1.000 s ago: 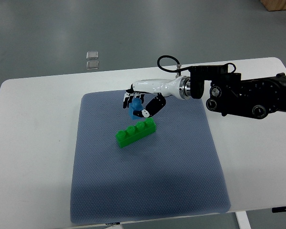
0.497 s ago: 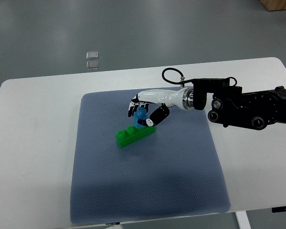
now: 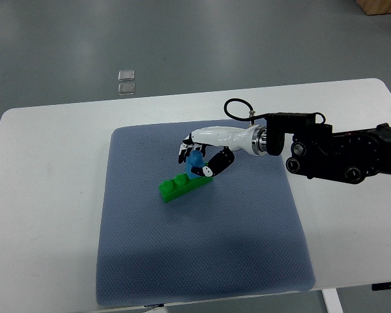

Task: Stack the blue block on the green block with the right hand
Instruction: 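Lower the blue block onto the green brick's studs and press down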

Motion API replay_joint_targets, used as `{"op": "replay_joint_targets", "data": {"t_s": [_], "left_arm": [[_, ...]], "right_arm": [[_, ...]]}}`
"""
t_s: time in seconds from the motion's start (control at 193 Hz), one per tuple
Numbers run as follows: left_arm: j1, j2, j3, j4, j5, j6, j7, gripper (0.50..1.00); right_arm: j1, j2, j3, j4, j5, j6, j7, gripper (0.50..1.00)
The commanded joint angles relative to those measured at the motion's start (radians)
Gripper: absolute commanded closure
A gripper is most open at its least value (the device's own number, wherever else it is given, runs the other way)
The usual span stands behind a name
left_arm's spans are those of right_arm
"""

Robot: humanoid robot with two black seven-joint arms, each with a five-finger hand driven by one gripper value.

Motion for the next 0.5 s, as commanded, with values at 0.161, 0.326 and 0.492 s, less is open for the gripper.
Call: {"op": "replay_joint_targets", "data": {"t_s": [0.161, 0.326, 0.492], "left_arm": [[0.0, 0.0, 0.0, 0.0, 0.0, 0.0, 0.0, 0.5], [0.001, 0.0, 0.0, 0.0, 0.0, 0.0, 0.0, 0.5], [0.001, 0.0, 0.002, 0.0, 0.0, 0.0, 0.0, 0.5]], "right_arm": [[-0.008, 0.002, 0.0, 0.0, 0.0, -0.013, 0.008, 0.922], [-0.015, 0.008, 0.0, 0.0, 0.0, -0.025, 0.022, 0.922], [-0.025, 0.011, 0.0, 0.0, 0.0, -0.044, 0.026, 0.92]]}}
